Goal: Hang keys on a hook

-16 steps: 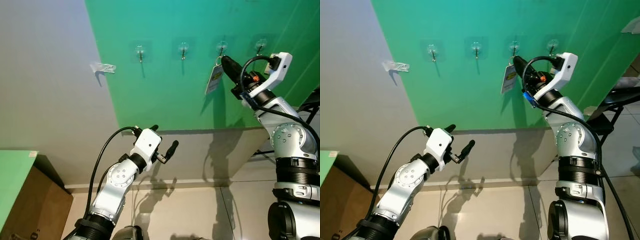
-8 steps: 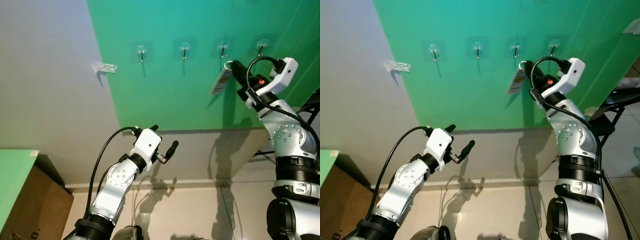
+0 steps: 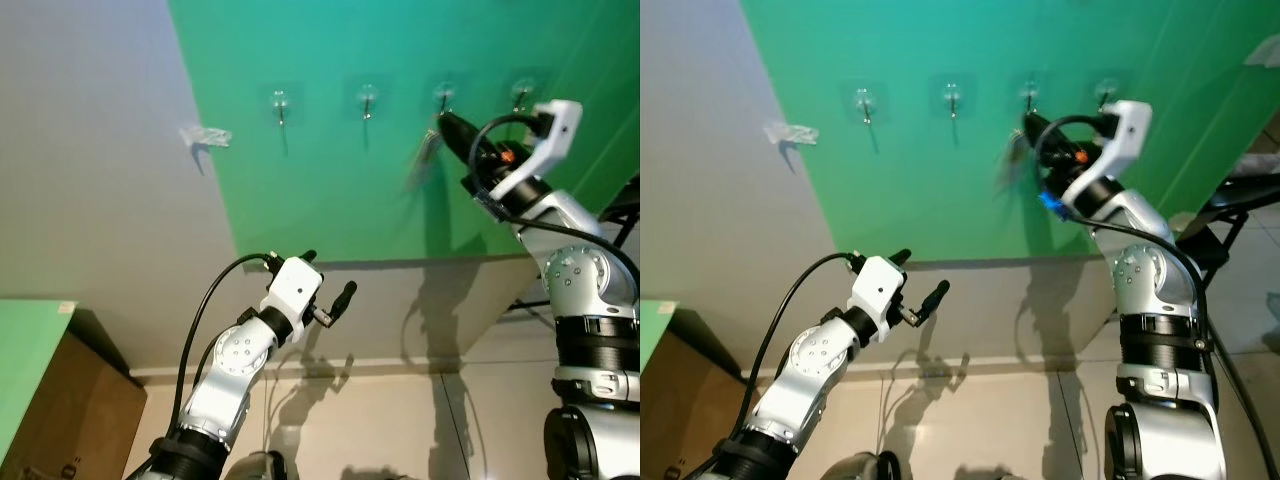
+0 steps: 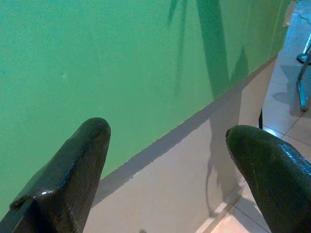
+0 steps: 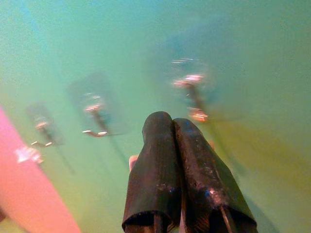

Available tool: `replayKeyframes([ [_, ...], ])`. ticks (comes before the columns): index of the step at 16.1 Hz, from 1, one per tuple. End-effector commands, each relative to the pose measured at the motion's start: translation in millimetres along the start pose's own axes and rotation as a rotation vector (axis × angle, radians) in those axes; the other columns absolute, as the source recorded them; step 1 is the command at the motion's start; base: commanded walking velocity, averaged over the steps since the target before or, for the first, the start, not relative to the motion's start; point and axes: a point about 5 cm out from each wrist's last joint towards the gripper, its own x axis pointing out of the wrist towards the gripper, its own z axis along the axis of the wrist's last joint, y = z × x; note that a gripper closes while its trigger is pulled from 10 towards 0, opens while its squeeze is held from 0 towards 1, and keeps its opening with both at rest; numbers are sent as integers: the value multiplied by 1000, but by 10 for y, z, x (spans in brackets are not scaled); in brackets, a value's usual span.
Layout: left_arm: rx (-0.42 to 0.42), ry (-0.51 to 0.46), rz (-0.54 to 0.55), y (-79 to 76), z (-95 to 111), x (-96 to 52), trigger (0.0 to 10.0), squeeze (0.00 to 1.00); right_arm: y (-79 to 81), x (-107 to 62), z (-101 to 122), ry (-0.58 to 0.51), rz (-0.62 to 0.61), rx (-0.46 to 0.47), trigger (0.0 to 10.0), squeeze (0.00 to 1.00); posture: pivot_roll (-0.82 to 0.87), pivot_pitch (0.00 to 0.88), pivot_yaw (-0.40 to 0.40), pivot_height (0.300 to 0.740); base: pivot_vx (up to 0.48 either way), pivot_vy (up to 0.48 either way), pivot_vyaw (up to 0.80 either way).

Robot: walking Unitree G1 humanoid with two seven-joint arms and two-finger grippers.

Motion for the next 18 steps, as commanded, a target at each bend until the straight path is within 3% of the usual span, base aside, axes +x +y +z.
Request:
replayKeyframes([
  [1, 3, 2, -7, -10, -5, -14, 10000, 0, -24, -34, 34, 15, -2, -74, 0, 0, -41, 62, 20, 740, 0, 0, 0],
  [4, 3, 2, -8, -12, -6, -17, 10000, 0, -79, -35, 89, -4, -52, -149, 0, 0, -39, 61, 20, 740, 0, 0, 0],
  [7, 3, 2, -6, -14, -7, -24, 10000, 0, -171, -38, 96, -25, -121, -164, 0, 0, -36, 62, 19, 740, 0, 0, 0],
  [14, 0, 2, -4, -26, -7, -38, 10000, 0, -176, 25, 59, -28, -123, -180, 0, 0, -35, 72, 18, 740, 0, 0, 0],
  [18, -2, 4, 1, -23, -4, -39, 10000, 0, -309, 53, 125, -84, -244, -157, 0, 0, -31, 75, 16, 740, 0, 0, 0],
])
